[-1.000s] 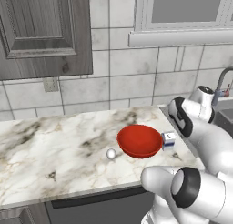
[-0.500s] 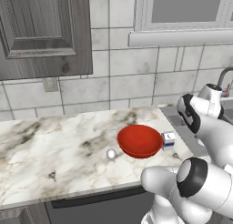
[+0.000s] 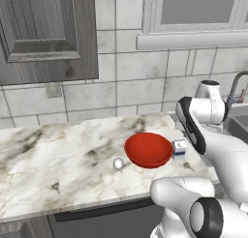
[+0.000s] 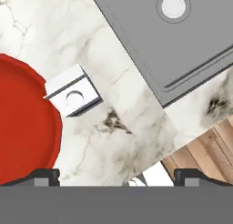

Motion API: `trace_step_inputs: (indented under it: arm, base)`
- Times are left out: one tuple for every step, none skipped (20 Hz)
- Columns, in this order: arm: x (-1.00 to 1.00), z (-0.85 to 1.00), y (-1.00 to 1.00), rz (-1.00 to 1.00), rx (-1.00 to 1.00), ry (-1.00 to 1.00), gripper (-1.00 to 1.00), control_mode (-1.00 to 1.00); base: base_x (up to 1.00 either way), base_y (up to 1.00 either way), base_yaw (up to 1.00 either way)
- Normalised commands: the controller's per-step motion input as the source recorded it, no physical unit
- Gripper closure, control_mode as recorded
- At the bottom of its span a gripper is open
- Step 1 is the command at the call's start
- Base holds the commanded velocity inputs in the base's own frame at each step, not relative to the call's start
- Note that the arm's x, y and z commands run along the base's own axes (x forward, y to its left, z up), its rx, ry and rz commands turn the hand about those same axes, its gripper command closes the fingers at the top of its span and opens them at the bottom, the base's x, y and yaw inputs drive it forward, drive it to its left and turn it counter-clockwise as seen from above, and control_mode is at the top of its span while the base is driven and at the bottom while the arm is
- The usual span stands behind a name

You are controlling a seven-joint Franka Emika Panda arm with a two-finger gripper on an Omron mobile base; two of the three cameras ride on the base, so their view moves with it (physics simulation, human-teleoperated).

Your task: Gather the eggs and milk located in the vicinity of the sink area and place them right next to the bowl.

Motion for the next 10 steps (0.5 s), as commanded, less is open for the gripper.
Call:
trace_step_inputs:
  arm:
    - [-0.29,0.11,0.51,0.65,-0.09,0.03,-1.00,-1.00]
    - [-0.26,0.06,0.43,0.60,-0.06,0.00,-1.00,-1.00]
    - [-0.24,0.00,0.41,0.50,-0.02,0.00,-1.00,-1.00]
    - [-0.19,0.00,0.29,0.45,-0.01,-0.02,-1.00,-1.00]
    - [-0.27,0.00,0.19,0.43,0.00,-0.13,-1.00,-1.00]
    - [-0.19,-0.07,0.01,0.36,0.00,-0.13,-1.00,-1.00]
    - [-0.14,-0.06,0.00,0.30,0.03,-0.05,-1.00,-1.00]
    - [-0.07,0.00,0.04,0.17,0.00,0.00,-1.00,-1.00]
    - [0.00,0.00,0.06,0.08,0.00,0.00,-1.00,-1.00]
    - [0.00,0.00,0.00,0.05,0.00,0.00,-1.00,-1.00]
  base:
    - [0.00,0.00,0.00]
    - [0.00,0.00,0.00]
    - [0.00,0.00,0.00]
    - [0.00,0.00,0.00]
    - [0.00,0.00,0.00]
    - [0.00,0.00,0.00]
    - [0.00,0.00,0.00]
    - [0.00,0.00,0.00]
    - [0.00,0.00,0.00]
    - [0.00,0.00,0.00]
